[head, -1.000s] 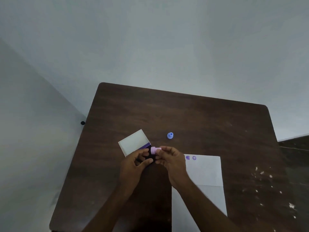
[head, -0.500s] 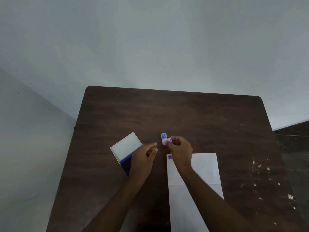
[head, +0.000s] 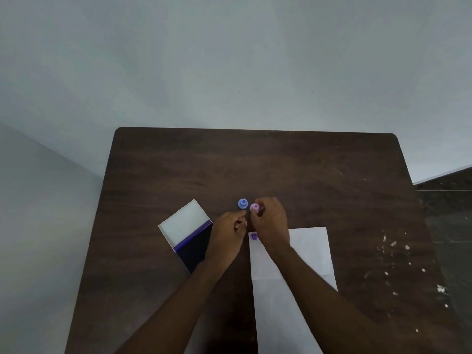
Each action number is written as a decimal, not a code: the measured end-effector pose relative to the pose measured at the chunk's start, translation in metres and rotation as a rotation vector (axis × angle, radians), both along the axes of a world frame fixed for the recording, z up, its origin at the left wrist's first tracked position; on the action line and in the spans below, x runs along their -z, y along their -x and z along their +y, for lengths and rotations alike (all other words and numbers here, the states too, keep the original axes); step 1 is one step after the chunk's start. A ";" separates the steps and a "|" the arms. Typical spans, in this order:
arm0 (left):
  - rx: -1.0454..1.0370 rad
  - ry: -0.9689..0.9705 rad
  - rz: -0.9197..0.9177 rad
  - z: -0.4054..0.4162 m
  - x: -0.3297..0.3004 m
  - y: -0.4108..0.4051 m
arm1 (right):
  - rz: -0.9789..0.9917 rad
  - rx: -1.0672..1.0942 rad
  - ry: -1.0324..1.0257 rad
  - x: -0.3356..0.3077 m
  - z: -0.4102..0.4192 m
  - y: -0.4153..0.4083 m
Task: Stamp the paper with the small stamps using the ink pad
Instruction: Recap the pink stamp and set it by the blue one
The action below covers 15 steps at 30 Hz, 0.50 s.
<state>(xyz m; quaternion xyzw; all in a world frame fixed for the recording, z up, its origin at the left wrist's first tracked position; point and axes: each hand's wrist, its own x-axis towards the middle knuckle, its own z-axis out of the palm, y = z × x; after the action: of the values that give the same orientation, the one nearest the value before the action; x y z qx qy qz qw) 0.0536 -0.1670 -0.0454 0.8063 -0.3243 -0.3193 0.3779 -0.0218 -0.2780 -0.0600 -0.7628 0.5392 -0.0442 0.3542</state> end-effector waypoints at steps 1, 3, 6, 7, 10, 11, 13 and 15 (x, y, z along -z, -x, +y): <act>0.000 -0.005 0.002 -0.001 0.001 -0.001 | 0.015 -0.015 0.005 0.000 -0.001 0.000; -0.011 -0.058 0.017 -0.006 0.005 -0.001 | 0.034 -0.030 0.004 0.001 -0.003 -0.001; -0.088 -0.332 0.033 -0.014 0.012 0.000 | 0.028 -0.029 0.024 -0.001 -0.002 0.000; -0.106 -0.352 0.025 -0.013 0.014 0.000 | 0.015 -0.022 0.036 -0.002 -0.001 0.001; -0.144 -0.327 0.029 -0.011 0.012 -0.001 | -0.013 -0.021 0.059 -0.005 0.002 0.004; -0.155 -0.356 0.030 -0.012 0.009 -0.002 | -0.027 -0.020 0.073 -0.007 0.003 0.005; -0.198 -0.426 0.033 -0.008 0.002 -0.005 | -0.071 -0.014 0.121 -0.011 0.008 0.006; -0.248 -0.353 0.047 0.002 -0.005 -0.009 | -0.127 -0.023 0.198 -0.017 0.015 0.003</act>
<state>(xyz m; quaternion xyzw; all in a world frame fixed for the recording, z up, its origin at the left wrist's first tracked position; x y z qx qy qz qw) 0.0628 -0.1651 -0.0406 0.8859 -0.1528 -0.3410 0.2749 -0.0247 -0.2626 -0.0431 -0.7958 0.5000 -0.1413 0.3110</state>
